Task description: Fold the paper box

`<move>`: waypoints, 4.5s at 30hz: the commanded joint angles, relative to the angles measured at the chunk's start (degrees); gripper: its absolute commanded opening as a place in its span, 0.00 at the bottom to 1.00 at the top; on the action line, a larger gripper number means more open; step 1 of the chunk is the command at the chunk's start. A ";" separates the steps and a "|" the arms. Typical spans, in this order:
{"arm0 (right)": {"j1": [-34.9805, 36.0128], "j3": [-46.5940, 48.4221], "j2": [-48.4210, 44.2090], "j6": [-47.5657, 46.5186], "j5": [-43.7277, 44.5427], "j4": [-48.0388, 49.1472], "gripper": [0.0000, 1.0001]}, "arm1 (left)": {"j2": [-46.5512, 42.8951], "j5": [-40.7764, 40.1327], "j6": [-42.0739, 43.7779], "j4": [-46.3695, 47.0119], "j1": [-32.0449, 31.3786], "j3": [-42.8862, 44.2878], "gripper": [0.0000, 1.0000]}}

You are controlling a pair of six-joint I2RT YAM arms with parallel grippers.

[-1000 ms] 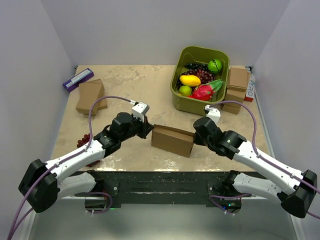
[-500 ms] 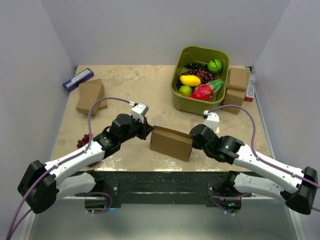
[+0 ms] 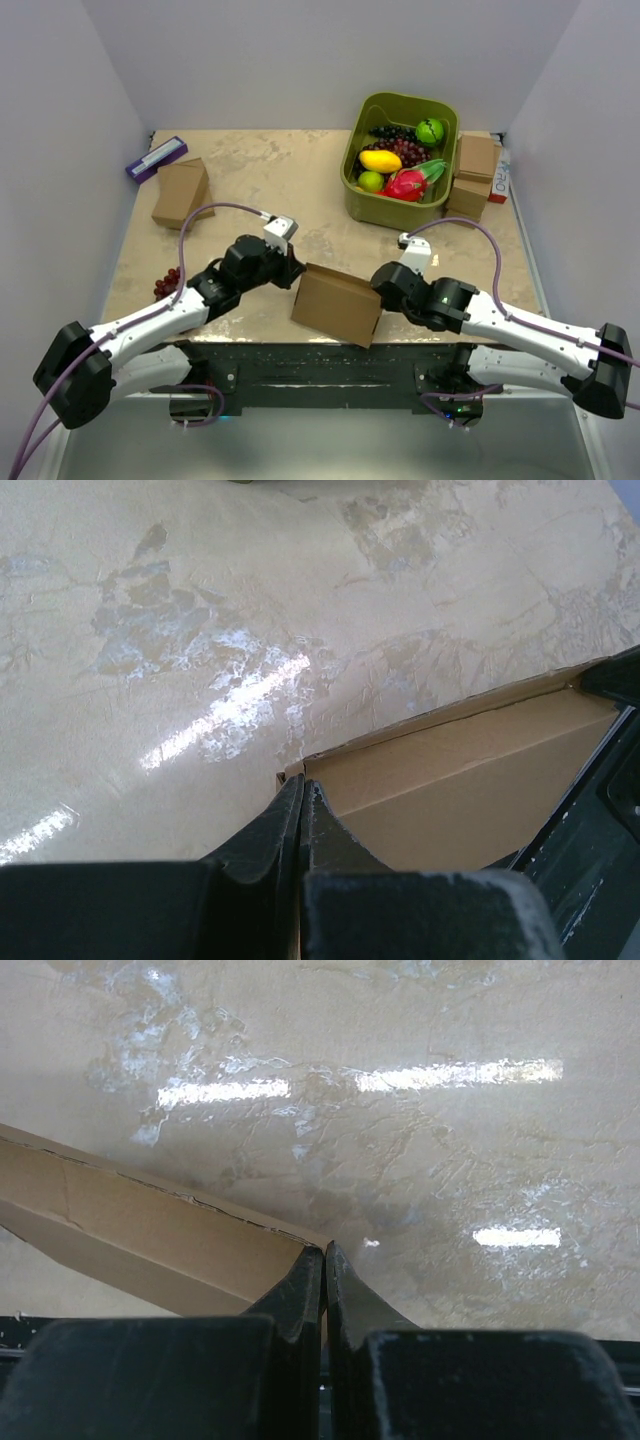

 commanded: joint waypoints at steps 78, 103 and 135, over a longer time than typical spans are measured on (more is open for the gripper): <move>2.51 -1.89 17.09 -43.91 -21.94 29.18 0.20 | -2.68 1.50 -3.55 8.42 -2.63 -5.65 0.57; 3.30 -1.89 16.48 -43.64 -20.27 29.09 0.04 | 7.61 -8.53 -13.75 14.22 -2.28 -7.13 0.52; 31.33 3.56 20.69 -7.63 -22.73 23.28 0.47 | 22.28 7.02 -7.51 15.80 -1.49 1.21 0.48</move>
